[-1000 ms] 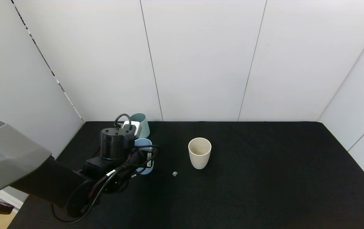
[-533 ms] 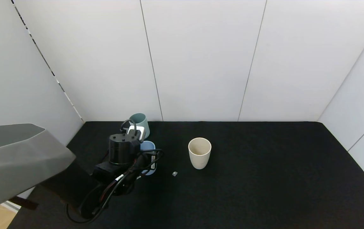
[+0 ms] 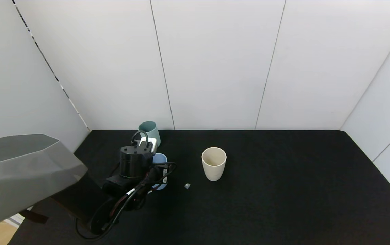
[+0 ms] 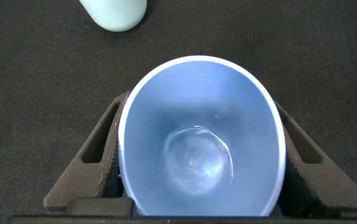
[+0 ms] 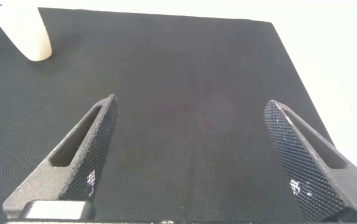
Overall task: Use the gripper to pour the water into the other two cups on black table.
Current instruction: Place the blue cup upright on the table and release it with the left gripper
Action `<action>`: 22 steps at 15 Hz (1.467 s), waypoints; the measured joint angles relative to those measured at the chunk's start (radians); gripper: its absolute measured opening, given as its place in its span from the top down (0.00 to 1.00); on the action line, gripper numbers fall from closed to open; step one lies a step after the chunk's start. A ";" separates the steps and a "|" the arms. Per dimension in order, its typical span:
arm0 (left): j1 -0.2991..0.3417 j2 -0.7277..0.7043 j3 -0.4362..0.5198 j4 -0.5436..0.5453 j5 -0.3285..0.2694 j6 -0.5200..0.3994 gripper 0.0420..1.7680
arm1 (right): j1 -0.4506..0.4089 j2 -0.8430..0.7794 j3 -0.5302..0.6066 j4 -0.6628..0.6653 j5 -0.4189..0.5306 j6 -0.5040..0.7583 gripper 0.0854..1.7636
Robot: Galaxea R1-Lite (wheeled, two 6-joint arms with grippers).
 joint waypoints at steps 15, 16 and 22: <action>0.000 -0.085 0.014 0.018 0.000 0.011 0.06 | 0.000 0.000 0.000 0.000 0.000 0.000 0.03; 0.000 -0.101 0.020 0.019 0.000 0.018 0.06 | 0.000 0.000 0.000 0.000 0.000 0.000 0.03; -0.014 -0.231 0.079 0.044 0.000 0.061 0.04 | 0.000 0.000 0.000 0.000 0.000 0.000 0.03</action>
